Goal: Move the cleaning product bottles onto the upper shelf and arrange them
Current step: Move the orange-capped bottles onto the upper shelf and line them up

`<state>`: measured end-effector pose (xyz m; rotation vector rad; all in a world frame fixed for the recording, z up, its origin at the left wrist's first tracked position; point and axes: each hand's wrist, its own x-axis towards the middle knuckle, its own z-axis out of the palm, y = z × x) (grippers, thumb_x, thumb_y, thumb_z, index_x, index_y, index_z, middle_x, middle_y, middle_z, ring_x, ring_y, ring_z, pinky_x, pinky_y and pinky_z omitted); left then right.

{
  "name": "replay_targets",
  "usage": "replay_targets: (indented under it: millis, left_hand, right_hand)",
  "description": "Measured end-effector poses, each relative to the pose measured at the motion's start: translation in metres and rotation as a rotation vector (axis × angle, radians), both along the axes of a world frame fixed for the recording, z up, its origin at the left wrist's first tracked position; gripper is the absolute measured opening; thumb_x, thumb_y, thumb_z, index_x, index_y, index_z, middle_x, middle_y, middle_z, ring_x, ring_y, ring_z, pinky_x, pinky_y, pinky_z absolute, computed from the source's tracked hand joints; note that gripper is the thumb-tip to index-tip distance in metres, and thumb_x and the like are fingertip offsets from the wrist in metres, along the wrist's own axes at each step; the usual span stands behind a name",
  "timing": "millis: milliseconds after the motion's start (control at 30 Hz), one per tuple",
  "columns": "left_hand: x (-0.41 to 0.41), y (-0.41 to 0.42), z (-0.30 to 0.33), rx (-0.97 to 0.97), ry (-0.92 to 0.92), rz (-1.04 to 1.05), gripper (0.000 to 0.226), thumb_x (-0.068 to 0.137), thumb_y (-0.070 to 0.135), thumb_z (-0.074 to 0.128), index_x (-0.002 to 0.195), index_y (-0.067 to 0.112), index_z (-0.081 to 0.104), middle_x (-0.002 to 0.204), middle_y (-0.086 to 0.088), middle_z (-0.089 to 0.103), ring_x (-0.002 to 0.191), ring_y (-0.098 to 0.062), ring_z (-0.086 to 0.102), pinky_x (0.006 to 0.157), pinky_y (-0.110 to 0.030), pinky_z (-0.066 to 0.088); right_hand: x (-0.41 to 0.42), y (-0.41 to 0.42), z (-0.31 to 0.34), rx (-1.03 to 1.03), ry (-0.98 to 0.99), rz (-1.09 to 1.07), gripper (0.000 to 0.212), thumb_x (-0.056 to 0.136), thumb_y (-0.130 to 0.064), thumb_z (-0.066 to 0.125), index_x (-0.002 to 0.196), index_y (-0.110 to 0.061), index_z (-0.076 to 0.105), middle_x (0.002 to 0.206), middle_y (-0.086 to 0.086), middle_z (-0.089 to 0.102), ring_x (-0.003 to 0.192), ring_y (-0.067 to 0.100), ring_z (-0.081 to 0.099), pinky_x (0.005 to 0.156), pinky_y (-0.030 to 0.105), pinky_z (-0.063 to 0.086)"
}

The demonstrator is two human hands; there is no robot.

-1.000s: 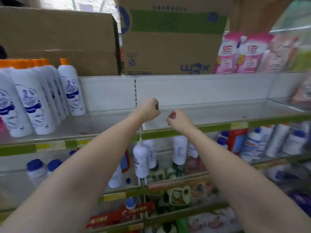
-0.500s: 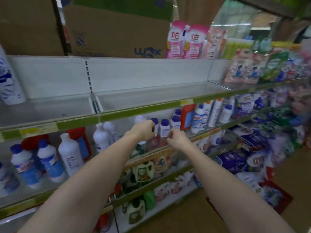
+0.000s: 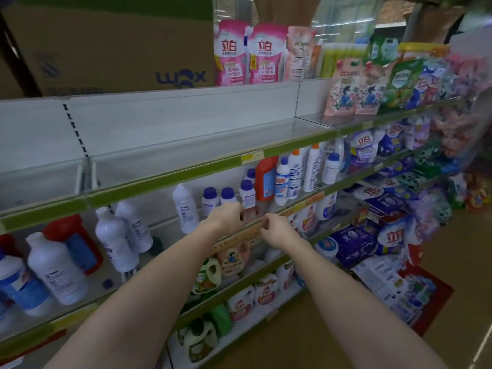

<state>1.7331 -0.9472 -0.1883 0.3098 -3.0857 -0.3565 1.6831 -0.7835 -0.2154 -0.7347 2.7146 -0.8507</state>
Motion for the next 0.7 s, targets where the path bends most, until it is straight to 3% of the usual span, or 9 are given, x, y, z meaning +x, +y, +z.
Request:
replay_targets:
  millis: [133,300,467,600,700]
  left_hand:
    - [-0.046,0.047,0.005,0.009,-0.008,-0.029,0.019,0.095,0.024,0.054,0.077,0.023,0.058,0.081,0.000,0.063,0.073,-0.018,0.063,0.072,-0.038,0.059]
    - [-0.110,0.101,0.002,0.067,0.003,-0.042,0.009,0.092,0.021,0.059,0.084,0.021,0.063,0.084,0.000,0.066,0.074,-0.016,0.064,0.069,-0.037,0.059]
    - [-0.165,0.142,-0.005,0.100,0.031,-0.008,0.018,0.093,0.019,0.058,0.075,0.018,0.055,0.078,-0.002,0.060,0.068,-0.016,0.057,0.056,-0.028,0.043]
    - [-0.200,0.155,-0.011,0.147,-0.003,0.017,0.008,0.091,0.017,0.061,0.084,0.014,0.063,0.087,-0.006,0.067,0.079,-0.021,0.064,0.069,-0.038,0.057]
    - [-0.230,0.157,-0.018,0.205,0.014,0.030,0.010,0.090,0.015,0.059,0.086,0.008,0.064,0.085,-0.010,0.068,0.080,-0.026,0.066,0.075,-0.044,0.060]
  right_hand:
    - [-0.044,0.043,0.001,0.002,0.002,-0.001,0.013,0.094,-0.023,0.061,0.105,-0.017,0.063,0.102,0.002,0.066,0.096,0.022,0.064,0.087,0.042,0.056]
    - [-0.108,0.111,-0.001,0.032,0.018,-0.018,0.006,0.097,-0.021,0.057,0.096,-0.015,0.057,0.096,0.000,0.060,0.091,0.020,0.058,0.079,0.036,0.051]
    - [-0.172,0.158,-0.011,0.068,0.019,-0.021,0.005,0.096,-0.023,0.057,0.095,-0.018,0.056,0.097,0.005,0.062,0.093,0.026,0.061,0.085,0.042,0.054]
    - [-0.206,0.162,-0.022,0.053,-0.009,0.003,0.004,0.096,-0.022,0.059,0.095,-0.019,0.056,0.095,0.000,0.061,0.092,0.021,0.060,0.084,0.038,0.053]
    - [-0.228,0.157,-0.036,0.040,-0.036,0.013,0.007,0.097,-0.019,0.060,0.099,-0.022,0.053,0.094,-0.003,0.057,0.091,0.018,0.057,0.080,0.033,0.049]
